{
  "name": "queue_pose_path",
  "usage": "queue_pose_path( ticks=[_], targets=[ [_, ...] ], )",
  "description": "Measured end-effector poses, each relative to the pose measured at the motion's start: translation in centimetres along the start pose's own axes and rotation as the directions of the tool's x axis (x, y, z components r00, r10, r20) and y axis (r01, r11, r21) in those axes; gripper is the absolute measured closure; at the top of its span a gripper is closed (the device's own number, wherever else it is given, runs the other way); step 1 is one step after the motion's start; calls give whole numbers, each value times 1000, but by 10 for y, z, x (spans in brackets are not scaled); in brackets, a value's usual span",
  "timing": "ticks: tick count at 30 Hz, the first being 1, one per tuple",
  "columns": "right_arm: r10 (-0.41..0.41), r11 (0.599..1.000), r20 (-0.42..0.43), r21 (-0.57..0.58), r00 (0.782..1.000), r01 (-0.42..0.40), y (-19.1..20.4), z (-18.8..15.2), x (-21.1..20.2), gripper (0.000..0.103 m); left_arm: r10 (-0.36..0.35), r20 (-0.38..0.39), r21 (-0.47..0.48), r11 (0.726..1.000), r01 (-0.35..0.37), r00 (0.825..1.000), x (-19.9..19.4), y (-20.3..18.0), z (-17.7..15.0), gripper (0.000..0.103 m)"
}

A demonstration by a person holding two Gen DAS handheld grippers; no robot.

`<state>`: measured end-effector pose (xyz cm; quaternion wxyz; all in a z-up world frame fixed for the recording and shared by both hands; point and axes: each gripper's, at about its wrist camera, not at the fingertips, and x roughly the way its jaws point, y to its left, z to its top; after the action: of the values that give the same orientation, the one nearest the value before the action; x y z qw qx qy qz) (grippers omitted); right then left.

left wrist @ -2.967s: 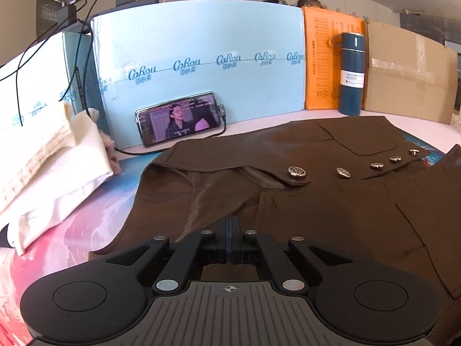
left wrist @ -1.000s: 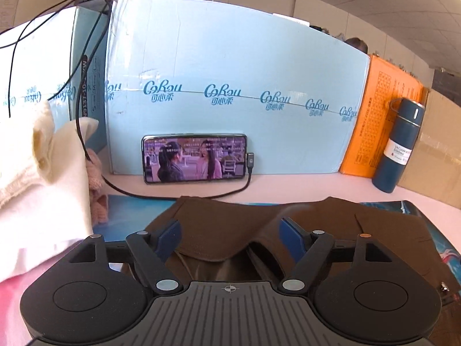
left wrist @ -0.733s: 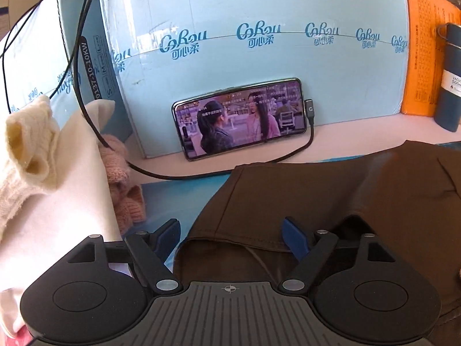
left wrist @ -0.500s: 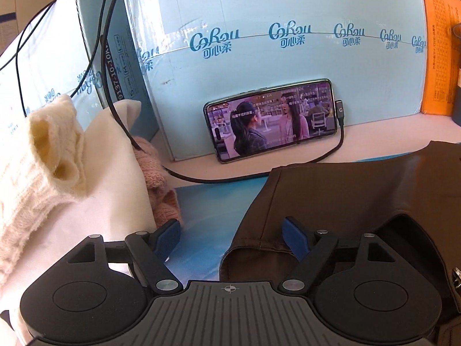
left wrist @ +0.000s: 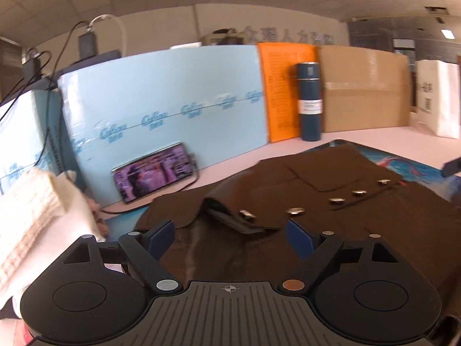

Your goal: Fold clothes

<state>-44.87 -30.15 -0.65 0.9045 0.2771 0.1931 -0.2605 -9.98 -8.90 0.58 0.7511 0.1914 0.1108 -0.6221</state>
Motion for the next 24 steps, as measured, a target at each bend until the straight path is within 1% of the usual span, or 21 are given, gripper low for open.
queue_pose_path(
  ticks=[1,2,4,5,6,8,9,10,11,12,14,15,16,17,18,19,20,21,22,23,24],
  targets=[
    [16,1000,8,-23,1000,-15,4,-6,-9,21,-70,17,39,997,69,997,-8,-13,0,15],
    [26,998,17,-53,1000,-25,9,-12,-19,20,-136,19,89,987,134,990,-16,-28,-1,15],
    [48,993,20,-106,999,-45,19,-23,-33,19,-268,14,187,947,261,963,-31,-60,-3,13],
    [69,990,20,-126,997,-66,23,-29,-39,18,-331,6,236,917,321,943,-39,-75,-4,12],
    [92,987,19,-138,996,-88,26,-32,-42,18,-389,-7,283,882,375,921,-44,-88,-8,8],
    [135,979,17,-154,991,-131,32,-37,-47,17,-496,-44,373,797,475,867,-55,-113,-17,6],
    [157,976,17,-158,987,-153,35,-39,-48,17,-512,-74,407,768,495,856,-55,-122,-21,6],
    [175,972,14,-159,985,-170,37,-40,-48,16,-496,-120,454,743,491,860,-53,-138,-28,6],
    [192,968,5,-166,981,-189,39,-41,-47,16,-455,-151,499,731,465,878,-49,-150,-34,6],
    [210,962,-6,-175,978,-208,41,-42,-46,16,-419,-164,527,728,438,893,-44,-157,-38,8],
    [255,945,-42,-203,966,-258,48,-46,-43,16,-349,-185,578,717,389,919,-34,-170,-45,33],
    [281,930,-66,-227,957,-289,51,-50,-43,16,-381,-194,543,726,423,904,-32,-167,-42,44],
    [308,910,-91,-262,947,-321,56,-55,-44,16,-411,-199,508,733,452,890,-29,-164,-38,67],
    [328,886,-115,-308,938,-347,63,-60,-46,16,-402,-174,489,757,434,899,-27,-160,-36,79],
    [342,859,-139,-355,929,-369,69,-65,-48,16,-393,-150,470,779,416,907,-25,-157,-33,88],
    [335,838,-157,-401,929,-370,74,-69,-48,16,-385,-127,448,800,399,914,-23,-153,-30,88],
    [319,818,-172,-447,932,-362,79,-72,-47,16,-394,-114,413,816,404,912,-21,-150,-27,88],
    [279,806,-170,-494,945,-327,83,-74,-45,16,-403,-100,378,830,409,910,-18,-147,-23,88],
    [231,800,-151,-532,961,-276,86,-77,-43,16,-415,-89,358,835,418,905,-17,-146,-21,88],
    [179,796,-117,-566,977,-214,87,-78,-42,16,-429,-78,356,831,428,900,-17,-149,-20,88],
    [153,789,-99,-587,983,-182,87,-76,-41,16,-438,-67,359,828,431,897,-17,-152,-19,88]
  ],
)
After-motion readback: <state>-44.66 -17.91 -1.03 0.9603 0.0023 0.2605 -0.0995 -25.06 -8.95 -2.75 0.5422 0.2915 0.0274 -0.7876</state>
